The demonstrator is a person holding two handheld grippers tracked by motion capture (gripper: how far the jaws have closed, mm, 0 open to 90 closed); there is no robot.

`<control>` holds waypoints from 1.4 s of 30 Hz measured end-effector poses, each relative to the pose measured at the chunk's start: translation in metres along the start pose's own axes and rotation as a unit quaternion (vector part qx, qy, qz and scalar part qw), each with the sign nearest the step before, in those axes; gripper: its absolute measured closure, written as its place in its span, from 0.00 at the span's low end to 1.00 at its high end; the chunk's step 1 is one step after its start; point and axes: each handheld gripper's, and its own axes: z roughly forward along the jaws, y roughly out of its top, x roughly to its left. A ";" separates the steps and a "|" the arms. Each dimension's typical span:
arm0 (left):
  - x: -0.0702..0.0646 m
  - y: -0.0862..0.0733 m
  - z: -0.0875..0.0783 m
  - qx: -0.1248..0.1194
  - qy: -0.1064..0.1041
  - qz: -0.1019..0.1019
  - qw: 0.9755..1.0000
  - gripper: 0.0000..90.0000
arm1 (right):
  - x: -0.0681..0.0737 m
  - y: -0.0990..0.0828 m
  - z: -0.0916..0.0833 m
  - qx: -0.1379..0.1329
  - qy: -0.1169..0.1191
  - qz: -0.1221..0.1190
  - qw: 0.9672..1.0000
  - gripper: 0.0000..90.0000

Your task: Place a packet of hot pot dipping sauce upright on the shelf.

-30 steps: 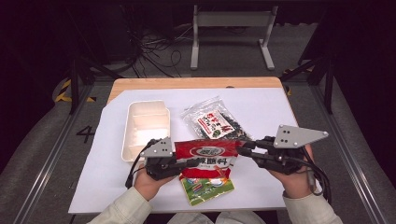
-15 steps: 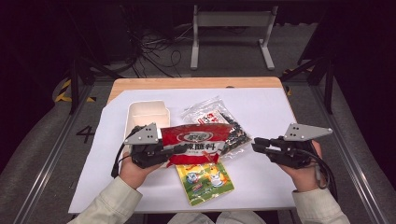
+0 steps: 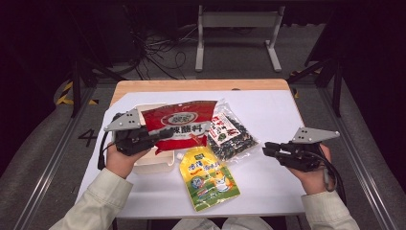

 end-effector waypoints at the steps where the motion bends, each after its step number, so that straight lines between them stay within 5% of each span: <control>1: 0.004 0.000 -0.002 -0.003 0.002 -0.001 1.000 0.99 | -0.001 -0.001 0.000 0.005 -0.005 -0.002 1.000 0.83; 21: 0.054 0.001 -0.028 -0.023 0.076 0.014 0.997 0.99 | -0.014 -0.022 0.003 0.038 -0.020 0.027 0.999 0.83; 28: 0.069 -0.003 -0.030 -0.019 0.100 0.036 0.994 0.99 | -0.012 -0.026 0.000 0.036 -0.016 0.036 0.999 0.83; 42: 0.101 -0.013 -0.035 0.016 0.143 0.003 0.990 0.99 | -0.009 -0.032 -0.009 0.032 -0.016 0.044 0.998 0.82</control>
